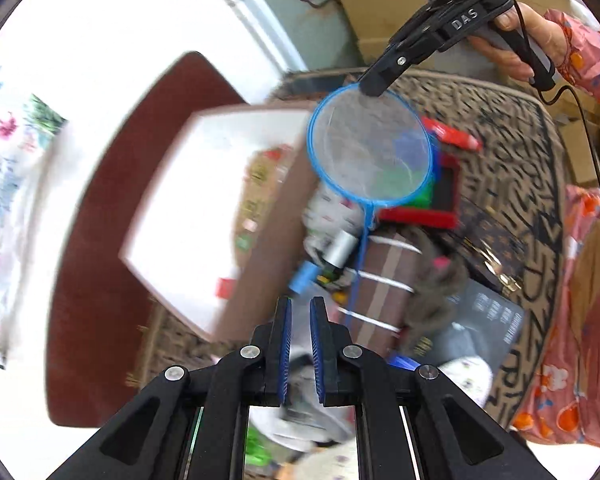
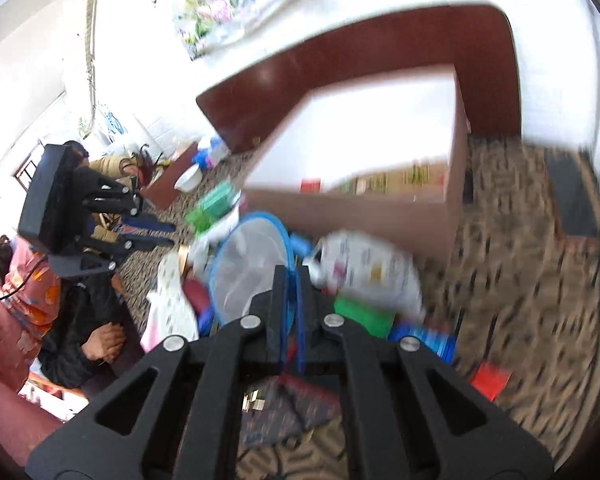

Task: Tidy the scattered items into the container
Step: 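Lift the mesh net with both grippers and carry it toward the box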

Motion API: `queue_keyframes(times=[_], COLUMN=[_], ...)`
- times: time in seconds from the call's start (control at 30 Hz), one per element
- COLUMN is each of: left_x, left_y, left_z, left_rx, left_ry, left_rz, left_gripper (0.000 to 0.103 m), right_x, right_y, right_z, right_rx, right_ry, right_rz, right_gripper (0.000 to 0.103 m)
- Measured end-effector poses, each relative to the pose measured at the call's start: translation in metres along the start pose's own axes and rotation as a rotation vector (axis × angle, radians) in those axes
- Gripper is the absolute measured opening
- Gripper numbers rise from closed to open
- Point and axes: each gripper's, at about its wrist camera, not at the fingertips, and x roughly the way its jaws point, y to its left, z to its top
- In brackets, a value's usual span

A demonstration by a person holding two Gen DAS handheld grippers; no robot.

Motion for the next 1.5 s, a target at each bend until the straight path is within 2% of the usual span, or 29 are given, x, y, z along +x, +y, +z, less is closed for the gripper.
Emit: queue_keyframes(times=[0.1, 0.2, 0.33, 0.47, 0.53, 0.63, 0.77, 0.87, 0.93, 1.0, 1.1, 1.27, 1.3, 1.33, 1.37, 1.4, 1.5], left_x=[0.004, 0.016, 0.047, 0.067, 0.066, 0.066, 0.073, 0.087, 0.098, 0.107, 0.119, 0.135, 0.137, 0.139, 0.140, 0.142, 0.140], left_y=[0.029, 0.055, 0.076, 0.078, 0.068, 0.047, 0.018, 0.005, 0.001, -0.002, -0.007, -0.014, -0.015, -0.016, -0.018, -0.019, -0.020], left_z=[0.015, 0.028, 0.037, 0.033, 0.026, 0.015, 0.000, -0.002, 0.000, 0.003, 0.010, 0.020, 0.022, 0.023, 0.024, 0.024, 0.023], left_rx=[-0.022, -0.069, -0.143, -0.224, -0.251, -0.259, -0.275, -0.296, -0.315, -0.337, -0.338, -0.339, -0.341, -0.340, -0.334, -0.328, -0.334], left_ry=[-0.011, -0.018, -0.029, -0.059, -0.091, -0.107, -0.099, -0.073, -0.054, -0.048, -0.039, -0.031, -0.031, -0.029, -0.025, -0.018, -0.022], left_rz=[0.034, 0.029, -0.004, -0.047, -0.098, -0.140, -0.178, -0.198, -0.215, -0.249, -0.287, -0.298, -0.296, -0.290, -0.280, -0.270, -0.249], left_gripper=[0.009, 0.009, 0.009, 0.010, 0.012, 0.031, 0.034, 0.034, 0.034, 0.034, 0.034, 0.033, 0.032, 0.026, 0.013, 0.010, 0.007], right_x=[0.007, 0.015, 0.038, 0.058, 0.056, 0.045, 0.033, 0.037, 0.043, 0.049, 0.059, 0.075, 0.077, 0.079, 0.083, 0.086, 0.088], right_y=[-0.002, -0.015, -0.046, -0.073, -0.072, -0.061, -0.055, -0.061, -0.070, -0.084, -0.099, -0.111, -0.110, -0.108, -0.106, -0.104, -0.099], right_z=[0.036, 0.069, 0.094, 0.101, 0.095, 0.079, 0.035, 0.005, -0.008, -0.016, -0.018, -0.012, -0.010, -0.008, -0.007, -0.006, -0.006], right_rx=[-0.026, -0.004, 0.082, 0.162, 0.177, 0.162, 0.198, 0.258, 0.311, 0.381, 0.441, 0.476, 0.467, 0.458, 0.447, 0.438, 0.420], right_ry=[-0.016, -0.035, -0.019, -0.004, -0.005, 0.008, 0.029, 0.063, 0.063, 0.054, 0.048, 0.037, 0.038, 0.045, 0.062, 0.079, 0.081], right_rz=[-0.023, -0.037, -0.044, -0.036, 0.008, 0.040, 0.082, 0.101, 0.102, 0.131, 0.171, 0.253, 0.258, 0.258, 0.253, 0.242, 0.226], right_gripper=[0.004, 0.004, 0.004, 0.004, 0.004, 0.008, 0.015, 0.029, 0.048, 0.048, 0.048, 0.048, 0.044, 0.024, 0.011, 0.006, 0.006])
